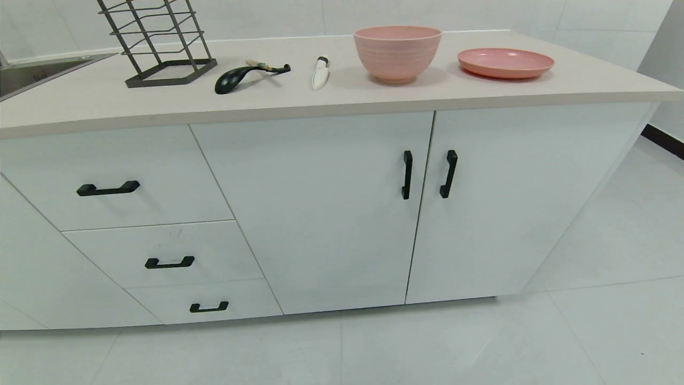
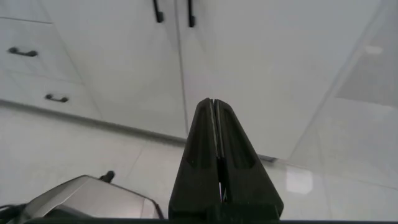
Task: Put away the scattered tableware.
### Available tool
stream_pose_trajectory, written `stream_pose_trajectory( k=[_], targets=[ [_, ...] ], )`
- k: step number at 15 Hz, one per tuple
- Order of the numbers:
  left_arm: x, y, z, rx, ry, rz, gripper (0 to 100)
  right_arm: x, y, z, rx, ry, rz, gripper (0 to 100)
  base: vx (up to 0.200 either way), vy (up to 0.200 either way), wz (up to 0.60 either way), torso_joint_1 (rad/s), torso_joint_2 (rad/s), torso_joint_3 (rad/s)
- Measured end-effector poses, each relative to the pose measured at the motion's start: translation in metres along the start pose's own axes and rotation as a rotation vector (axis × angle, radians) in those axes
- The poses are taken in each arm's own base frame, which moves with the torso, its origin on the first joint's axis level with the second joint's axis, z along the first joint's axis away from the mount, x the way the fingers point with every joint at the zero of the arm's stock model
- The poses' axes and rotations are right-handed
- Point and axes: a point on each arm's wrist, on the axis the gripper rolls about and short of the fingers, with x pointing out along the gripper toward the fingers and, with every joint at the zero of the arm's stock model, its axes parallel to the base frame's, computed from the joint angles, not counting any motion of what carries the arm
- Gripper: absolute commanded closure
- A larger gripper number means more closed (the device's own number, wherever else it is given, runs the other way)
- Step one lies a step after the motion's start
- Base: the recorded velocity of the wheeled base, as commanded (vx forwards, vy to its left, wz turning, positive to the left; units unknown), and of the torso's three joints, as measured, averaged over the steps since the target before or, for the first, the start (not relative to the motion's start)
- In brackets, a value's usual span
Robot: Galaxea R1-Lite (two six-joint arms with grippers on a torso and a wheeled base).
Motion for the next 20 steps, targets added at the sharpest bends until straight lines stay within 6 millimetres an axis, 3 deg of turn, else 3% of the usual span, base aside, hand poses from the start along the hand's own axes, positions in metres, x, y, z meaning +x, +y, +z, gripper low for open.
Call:
stream_pose_trajectory(
  k=[6, 10, 11, 15, 17, 20],
  targets=[
    [0.000, 0.000, 0.000, 0.001, 0.001, 0.000, 0, 0.075, -0.022, 0.039, 0.009, 0.031, 0.164, 100, 0.000, 0.000, 0.00, 0.000, 0.00, 0.000],
    [0.000, 0.000, 0.000, 0.001, 0.000, 0.001, 0, 0.128, -0.031, 0.037, -0.023, 0.032, 0.215, 100, 0.000, 0.000, 0.00, 0.000, 0.00, 0.000],
    [0.000, 0.000, 0.000, 0.001, 0.000, 0.001, 0, 0.140, -0.031, 0.033, -0.033, 0.037, 0.232, 0, 0.000, 0.000, 0.00, 0.000, 0.00, 0.000],
    [0.000, 0.000, 0.000, -0.004, 0.000, -0.014, 0, 0.187, -0.035, 0.024, -0.091, -0.074, 0.278, 0, 0.000, 0.000, 0.00, 0.000, 0.00, 0.000],
    [0.000, -0.001, 0.002, -0.003, -0.017, -0.031, 0, 0.211, -0.036, 0.009, -0.105, -0.090, 0.340, 0, 0.000, 0.000, 0.00, 0.000, 0.00, 0.000],
    [-0.004, -0.003, 0.033, -0.012, -0.248, -0.077, 0, 0.239, -0.036, -0.006, -0.108, -0.076, 0.400, 0, 0.000, 0.000, 0.00, 0.000, 0.00, 0.000]
  ],
)
